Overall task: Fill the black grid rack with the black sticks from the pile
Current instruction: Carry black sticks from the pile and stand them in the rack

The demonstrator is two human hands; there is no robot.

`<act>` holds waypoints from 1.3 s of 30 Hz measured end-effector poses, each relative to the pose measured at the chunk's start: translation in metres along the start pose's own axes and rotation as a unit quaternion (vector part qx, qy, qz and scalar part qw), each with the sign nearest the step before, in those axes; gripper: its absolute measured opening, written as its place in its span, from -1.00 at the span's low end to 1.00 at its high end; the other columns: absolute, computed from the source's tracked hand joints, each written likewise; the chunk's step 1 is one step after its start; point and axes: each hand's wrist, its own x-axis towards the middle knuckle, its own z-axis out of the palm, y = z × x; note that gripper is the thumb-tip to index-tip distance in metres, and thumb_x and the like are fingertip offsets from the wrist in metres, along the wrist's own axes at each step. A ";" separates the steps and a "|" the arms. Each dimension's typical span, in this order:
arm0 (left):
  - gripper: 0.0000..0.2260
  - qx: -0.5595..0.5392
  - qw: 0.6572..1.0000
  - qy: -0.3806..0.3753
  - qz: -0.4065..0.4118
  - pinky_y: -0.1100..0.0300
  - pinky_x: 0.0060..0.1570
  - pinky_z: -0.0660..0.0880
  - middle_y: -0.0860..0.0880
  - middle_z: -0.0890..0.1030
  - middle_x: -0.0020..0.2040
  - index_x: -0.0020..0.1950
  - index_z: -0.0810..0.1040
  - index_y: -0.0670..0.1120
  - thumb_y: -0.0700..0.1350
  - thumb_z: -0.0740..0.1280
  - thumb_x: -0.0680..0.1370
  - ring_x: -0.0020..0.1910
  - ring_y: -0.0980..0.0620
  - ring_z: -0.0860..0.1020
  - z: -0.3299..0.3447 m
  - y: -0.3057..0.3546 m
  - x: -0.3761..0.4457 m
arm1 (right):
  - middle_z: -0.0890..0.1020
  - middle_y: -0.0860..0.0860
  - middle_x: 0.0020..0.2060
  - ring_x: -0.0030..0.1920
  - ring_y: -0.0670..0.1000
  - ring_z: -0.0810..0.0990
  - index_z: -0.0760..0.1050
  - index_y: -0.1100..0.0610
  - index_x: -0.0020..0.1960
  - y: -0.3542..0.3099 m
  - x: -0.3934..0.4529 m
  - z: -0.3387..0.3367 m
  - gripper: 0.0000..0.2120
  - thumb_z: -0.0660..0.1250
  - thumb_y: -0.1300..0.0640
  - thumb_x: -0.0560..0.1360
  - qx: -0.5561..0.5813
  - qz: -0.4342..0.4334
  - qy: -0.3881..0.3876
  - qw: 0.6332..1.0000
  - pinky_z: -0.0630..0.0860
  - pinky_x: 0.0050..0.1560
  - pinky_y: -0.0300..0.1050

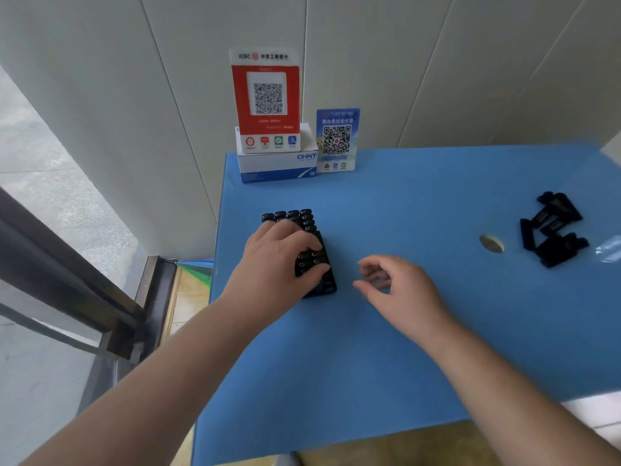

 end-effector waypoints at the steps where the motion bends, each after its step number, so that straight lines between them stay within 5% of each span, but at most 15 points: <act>1: -0.76 0.004 1.000 0.003 0.001 0.14 0.12 0.38 0.09 0.50 -0.04 0.08 0.61 0.01 0.06 0.46 0.46 0.02 -0.01 0.42 0.001 0.007 0.003 | 0.62 -0.22 -0.07 -0.04 -0.19 0.62 0.55 -0.10 0.08 0.004 -0.003 -0.009 -0.75 0.50 0.12 0.47 -0.018 -0.004 0.008 1.000 0.60 0.07 -0.11; 8: -0.80 0.048 0.993 0.010 0.106 0.09 0.10 0.46 0.02 0.58 0.00 0.10 0.63 -0.04 -0.02 0.41 0.52 0.02 -0.06 0.53 0.023 0.080 0.025 | 0.57 -0.14 0.11 0.14 -0.15 0.53 0.52 0.04 0.29 0.043 -0.050 -0.103 -0.65 0.42 0.00 0.53 -0.170 0.049 0.068 0.982 0.43 0.17 -0.26; 14: -0.50 0.098 0.985 -0.125 0.064 0.08 0.32 0.35 0.03 0.45 0.34 0.47 0.36 0.00 0.16 0.27 0.58 0.33 -0.05 0.39 0.073 0.167 0.021 | 0.56 -0.04 0.24 0.26 -0.01 0.53 0.49 0.12 0.36 0.088 -0.118 -0.184 -0.56 0.41 -0.01 0.54 -0.229 0.127 0.127 0.957 0.46 0.23 -0.12; 25: -0.48 0.077 0.981 -0.159 0.077 0.13 0.37 0.29 0.05 0.37 0.43 0.51 0.30 0.01 0.18 0.20 0.60 0.42 0.00 0.31 0.157 0.330 0.001 | 0.49 -0.04 0.37 0.36 0.01 0.45 0.39 0.07 0.46 0.164 -0.234 -0.301 -0.48 0.34 -0.10 0.57 -0.303 0.180 0.121 0.928 0.41 0.34 -0.07; 39: -0.50 0.071 0.979 -0.177 0.072 0.14 0.36 0.30 0.05 0.37 0.42 0.51 0.31 -0.01 0.15 0.22 0.61 0.42 0.01 0.30 0.239 0.383 0.070 | 0.50 -0.09 0.32 0.33 -0.02 0.46 0.41 0.03 0.44 0.241 -0.196 -0.358 -0.52 0.33 -0.11 0.57 -0.297 0.177 0.122 0.930 0.44 0.28 -0.11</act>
